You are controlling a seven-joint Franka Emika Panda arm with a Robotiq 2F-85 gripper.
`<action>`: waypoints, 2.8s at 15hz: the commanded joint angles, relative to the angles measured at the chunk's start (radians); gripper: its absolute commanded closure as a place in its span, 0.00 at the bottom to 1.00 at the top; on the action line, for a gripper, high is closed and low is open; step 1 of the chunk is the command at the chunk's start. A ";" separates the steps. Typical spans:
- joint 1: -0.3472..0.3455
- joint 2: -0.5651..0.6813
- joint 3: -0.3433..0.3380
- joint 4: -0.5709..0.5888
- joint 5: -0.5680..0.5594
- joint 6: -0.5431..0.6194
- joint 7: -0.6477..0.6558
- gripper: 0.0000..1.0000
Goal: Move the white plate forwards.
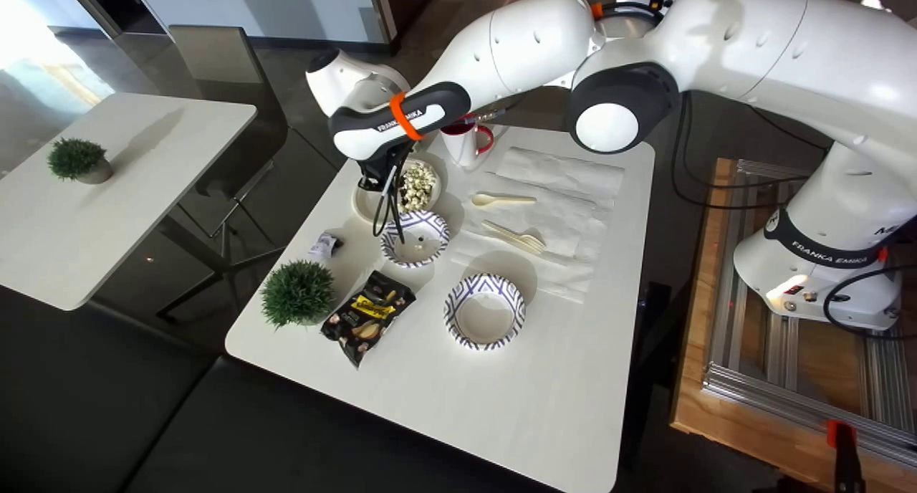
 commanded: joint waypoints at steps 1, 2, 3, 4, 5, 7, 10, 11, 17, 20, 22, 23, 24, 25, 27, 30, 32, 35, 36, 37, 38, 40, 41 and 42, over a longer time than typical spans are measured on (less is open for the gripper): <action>-0.017 0.008 0.000 -0.068 0.012 -0.024 0.032 0.96; -0.020 0.007 0.000 -0.071 0.012 -0.028 0.036 0.96; -0.022 0.007 0.001 -0.074 0.011 -0.031 0.038 0.96; -0.024 0.007 0.002 -0.075 0.012 -0.035 0.037 0.96; -0.027 0.006 0.006 -0.077 0.012 -0.044 0.026 0.96; -0.032 0.006 0.013 -0.080 0.013 -0.065 0.010 0.96; -0.040 0.005 0.023 -0.080 0.015 -0.086 -0.008 0.97; -0.042 0.001 0.030 -0.076 0.016 -0.071 -0.018 0.97; -0.011 -0.054 0.024 -0.094 -0.015 0.019 -0.060 0.97; 0.011 -0.094 0.019 -0.150 -0.023 0.104 -0.065 0.97; 0.018 -0.118 0.020 -0.191 -0.017 0.130 -0.056 0.96; 0.020 -0.132 0.019 -0.215 -0.012 0.128 -0.047 0.96; 0.021 -0.146 0.017 -0.240 -0.013 0.138 -0.046 0.97; 0.021 -0.167 0.017 -0.272 -0.015 0.164 -0.053 0.97; 0.023 -0.225 0.012 -0.354 -0.021 0.228 -0.048 0.97; 0.040 -0.316 -0.004 -0.473 -0.041 0.330 -0.043 0.96; 0.048 -0.373 -0.001 -0.545 -0.051 0.328 -0.054 0.97; 0.108 -0.460 -0.066 -0.656 -0.045 0.246 -0.030 0.98; 0.121 -0.490 -0.071 -0.697 -0.045 0.211 -0.028 0.99; 0.131 -0.518 -0.070 -0.739 -0.042 0.176 -0.035 0.99; 0.139 -0.545 -0.064 -0.779 -0.043 0.148 -0.052 1.00; 0.156 -0.601 -0.052 -0.867 -0.044 0.124 -0.059 0.74; 0.167 -0.629 -0.048 -0.912 -0.055 0.165 -0.062 0.73; 0.180 -0.661 -0.047 -0.958 -0.060 0.177 -0.050 0.67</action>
